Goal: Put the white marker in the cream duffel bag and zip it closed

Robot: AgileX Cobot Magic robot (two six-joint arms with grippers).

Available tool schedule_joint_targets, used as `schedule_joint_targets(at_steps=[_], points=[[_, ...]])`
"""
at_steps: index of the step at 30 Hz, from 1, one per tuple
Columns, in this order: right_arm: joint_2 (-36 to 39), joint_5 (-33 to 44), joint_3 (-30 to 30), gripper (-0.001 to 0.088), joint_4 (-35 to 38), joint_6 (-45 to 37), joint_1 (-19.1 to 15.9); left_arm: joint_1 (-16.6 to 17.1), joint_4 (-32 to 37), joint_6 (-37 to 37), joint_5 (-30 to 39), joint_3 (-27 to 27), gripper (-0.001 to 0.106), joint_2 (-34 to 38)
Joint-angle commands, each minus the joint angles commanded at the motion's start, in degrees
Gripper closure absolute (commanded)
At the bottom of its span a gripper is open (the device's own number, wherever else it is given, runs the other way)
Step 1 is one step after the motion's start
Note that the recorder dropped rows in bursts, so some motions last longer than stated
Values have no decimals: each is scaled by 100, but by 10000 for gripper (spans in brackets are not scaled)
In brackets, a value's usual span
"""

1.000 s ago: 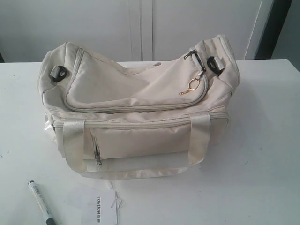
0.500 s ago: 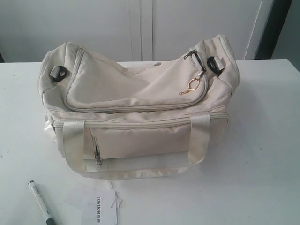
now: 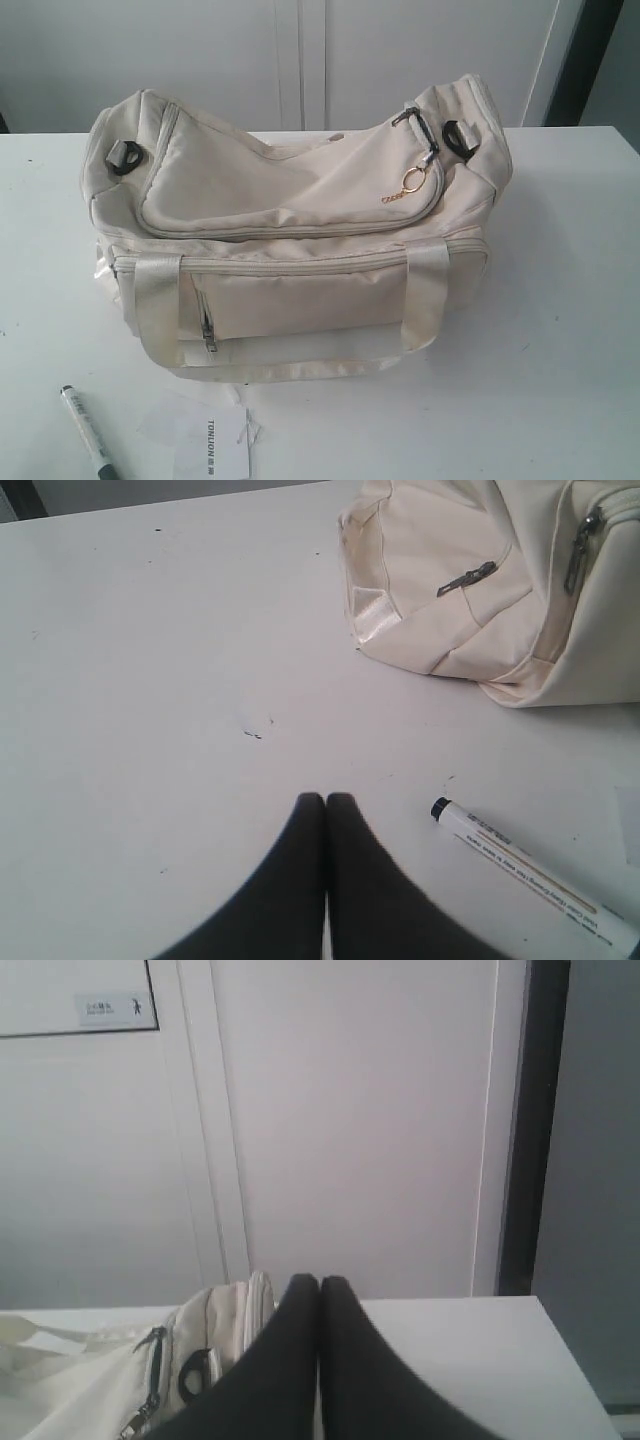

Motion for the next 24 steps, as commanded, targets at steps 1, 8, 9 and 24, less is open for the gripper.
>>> schedule_joint_targets(at_steps=[1,8,9,24], points=[[156,171,-166,868,14,-62,0,0,0,0,0,0,1053,0],[1076,1592,-1116,868,102,-638,0,0,0,-17,-2,0,1053,0],[1205,1772,-1248,868,231,-790,0,0,0,-17,-2,0,1053,0],[3075,2945,-2766,868,1607,-2253,0,0,0,-43,-2,0,1053,0]])
